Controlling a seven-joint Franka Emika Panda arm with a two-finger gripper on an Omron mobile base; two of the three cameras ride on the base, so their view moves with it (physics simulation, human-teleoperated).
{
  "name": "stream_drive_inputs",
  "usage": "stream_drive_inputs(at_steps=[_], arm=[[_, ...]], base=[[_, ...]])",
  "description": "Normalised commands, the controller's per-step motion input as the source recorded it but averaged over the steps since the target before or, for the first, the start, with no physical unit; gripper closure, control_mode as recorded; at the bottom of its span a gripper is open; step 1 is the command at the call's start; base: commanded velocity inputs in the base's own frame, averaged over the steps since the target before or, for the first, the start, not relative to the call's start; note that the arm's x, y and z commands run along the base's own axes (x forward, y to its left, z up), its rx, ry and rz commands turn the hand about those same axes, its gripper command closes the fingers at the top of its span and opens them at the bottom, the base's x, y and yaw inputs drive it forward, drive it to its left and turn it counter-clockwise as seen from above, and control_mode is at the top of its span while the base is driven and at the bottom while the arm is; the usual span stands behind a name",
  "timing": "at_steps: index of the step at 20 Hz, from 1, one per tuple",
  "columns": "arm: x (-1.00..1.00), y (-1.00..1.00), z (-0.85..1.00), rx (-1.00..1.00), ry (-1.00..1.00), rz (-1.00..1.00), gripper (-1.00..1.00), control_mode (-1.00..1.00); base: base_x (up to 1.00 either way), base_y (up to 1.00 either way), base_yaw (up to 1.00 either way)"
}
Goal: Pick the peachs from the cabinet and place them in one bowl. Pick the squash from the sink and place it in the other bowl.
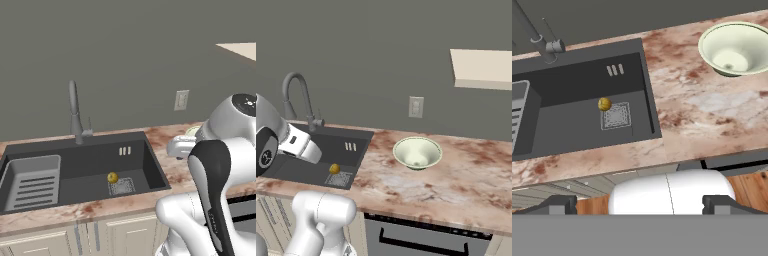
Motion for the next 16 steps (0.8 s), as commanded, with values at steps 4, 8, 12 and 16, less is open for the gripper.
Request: stream_drive_inputs(at_steps=[4,8,12,16], arm=[[0.0,0.0,0.0,0.0,0.0,0.0,-1.0,-1.0],[0.58,-0.13,0.0,0.01,0.04,0.0,-1.0,-1.0],[1.0,0.0,-0.07,0.03,0.12,0.06,-1.0,-1.0],[0.75,0.15,-0.31,0.0,0.05,0.13,-1.0,-1.0]], base=[[0.0,0.0,0.0],[0.0,0.0,0.0],[0.0,0.0,0.0],[0.0,0.0,0.0]])
